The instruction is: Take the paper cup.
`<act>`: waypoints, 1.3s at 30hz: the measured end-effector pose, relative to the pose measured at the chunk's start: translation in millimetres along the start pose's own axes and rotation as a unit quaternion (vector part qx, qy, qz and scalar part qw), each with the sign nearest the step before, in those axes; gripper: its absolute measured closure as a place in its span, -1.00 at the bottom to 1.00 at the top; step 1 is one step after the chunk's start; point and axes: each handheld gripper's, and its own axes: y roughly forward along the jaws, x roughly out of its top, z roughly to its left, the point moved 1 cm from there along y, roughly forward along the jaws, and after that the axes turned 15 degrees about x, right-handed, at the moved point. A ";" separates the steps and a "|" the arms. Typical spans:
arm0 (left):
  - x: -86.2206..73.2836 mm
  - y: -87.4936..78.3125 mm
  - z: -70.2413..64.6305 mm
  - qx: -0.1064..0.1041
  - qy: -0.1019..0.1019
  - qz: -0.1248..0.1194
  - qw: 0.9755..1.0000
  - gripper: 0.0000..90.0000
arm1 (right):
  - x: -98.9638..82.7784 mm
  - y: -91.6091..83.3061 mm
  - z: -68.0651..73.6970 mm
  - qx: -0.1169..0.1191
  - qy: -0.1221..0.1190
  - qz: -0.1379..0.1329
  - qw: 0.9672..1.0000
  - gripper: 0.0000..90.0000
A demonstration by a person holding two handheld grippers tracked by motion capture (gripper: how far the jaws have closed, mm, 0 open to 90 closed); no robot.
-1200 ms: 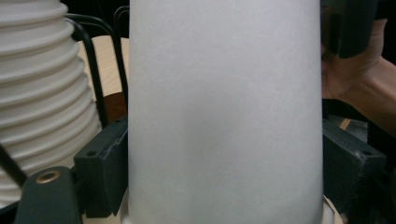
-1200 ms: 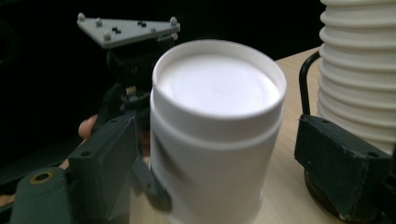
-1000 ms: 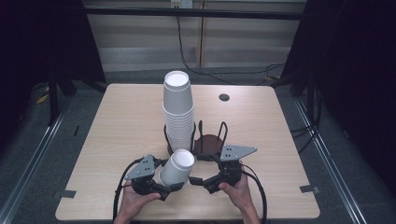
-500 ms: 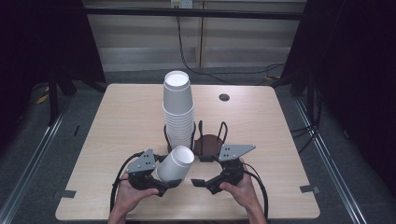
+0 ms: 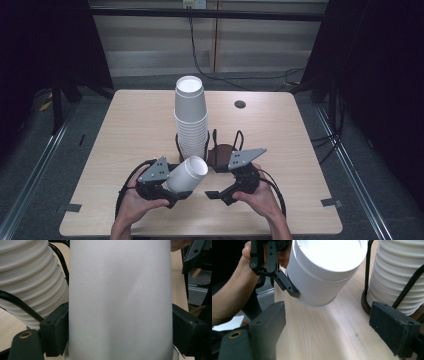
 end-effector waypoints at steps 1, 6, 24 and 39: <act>0.4 0.5 0.4 -0.003 0.007 0.006 1.000 -0.64 | 0.6 -0.1 -0.1 0.000 0.003 0.006 1.000 -0.70; 4.8 4.6 -1.2 -0.003 0.028 0.031 0.999 -0.64 | 5.4 0.0 -1.1 -0.006 -0.002 0.027 1.000 -0.70; 12.7 16.1 -6.0 -0.019 0.085 0.095 0.992 -0.64 | 13.8 3.9 -1.3 -0.014 -0.011 0.118 0.993 -0.69; 14.9 23.6 -14.9 -0.034 0.133 0.139 0.981 -0.64 | 18.9 8.5 -3.3 -0.005 -0.008 0.185 0.983 -0.69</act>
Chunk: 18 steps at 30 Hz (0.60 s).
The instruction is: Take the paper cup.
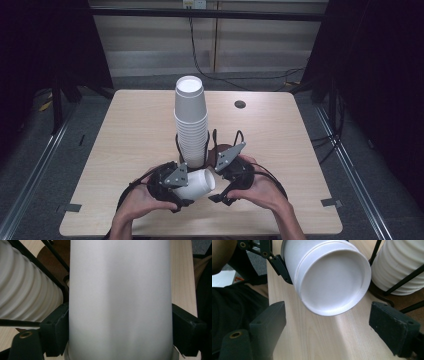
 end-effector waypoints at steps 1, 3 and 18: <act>0.2 0.1 -0.7 -0.002 0.000 0.002 1.000 -0.64 | -0.1 1.3 -1.4 0.004 0.001 0.007 1.000 -0.69; 1.0 1.2 -2.3 -0.004 0.005 0.002 1.000 -0.64 | -0.2 3.6 -2.9 0.009 0.004 0.016 1.000 -0.69; 6.9 13.3 -15.2 -0.034 0.025 0.015 0.999 -0.63 | 3.1 18.9 -5.7 0.049 0.011 0.047 0.998 -0.68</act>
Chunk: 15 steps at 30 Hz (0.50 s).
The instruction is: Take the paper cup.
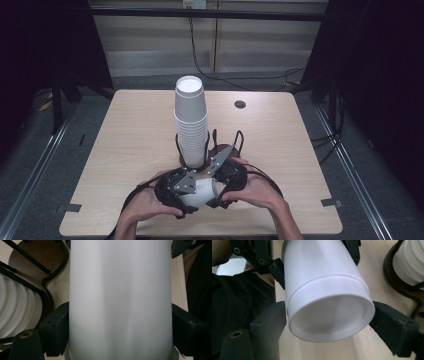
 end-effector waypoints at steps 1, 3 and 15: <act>0.0 0.2 0.1 0.000 0.000 0.000 1.000 -0.63 | 0.6 0.8 0.2 0.003 -0.002 0.002 1.000 -0.68; -0.4 0.2 0.3 0.000 -0.003 -0.001 1.000 -0.63 | 1.7 2.2 0.5 0.004 -0.006 0.006 1.000 -0.68; 1.8 1.2 -3.1 -0.005 0.002 -0.012 1.000 -0.63 | 6.8 10.6 -0.6 0.028 -0.018 0.007 0.999 -0.63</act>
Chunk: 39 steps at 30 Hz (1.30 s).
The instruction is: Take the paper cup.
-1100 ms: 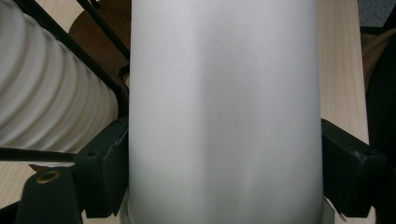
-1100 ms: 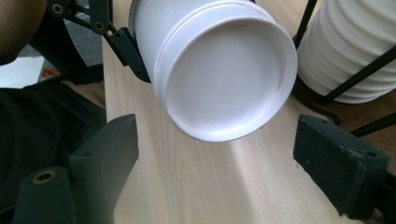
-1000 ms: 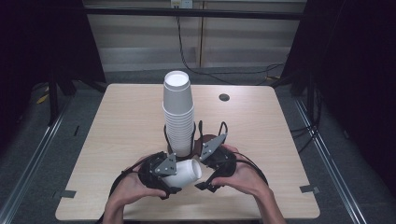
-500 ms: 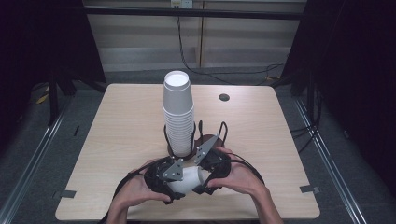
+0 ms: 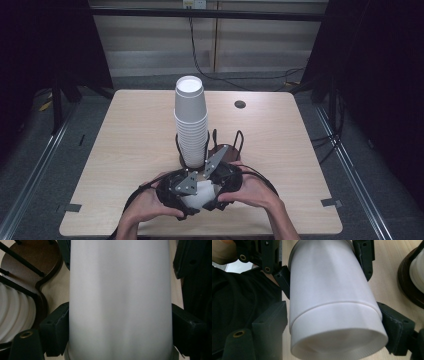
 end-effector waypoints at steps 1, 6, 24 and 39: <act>0.4 -0.9 0.0 -0.002 0.002 0.000 1.000 -0.63 | -0.3 0.3 0.0 0.000 0.002 -0.002 1.000 -0.62; 0.7 -1.2 -0.5 -0.007 0.006 -0.001 1.000 -0.63 | 0.2 0.9 0.1 0.001 -0.009 -0.007 1.000 -0.55; -5.0 -1.2 4.6 -0.017 -0.011 -0.055 0.998 -0.69 | -2.3 -6.4 2.0 0.004 0.007 -0.012 1.000 -0.51; -15.7 -11.9 8.5 -0.021 -0.048 -0.123 0.991 -0.68 | 1.4 -9.0 4.0 0.008 0.007 -0.018 1.000 -0.51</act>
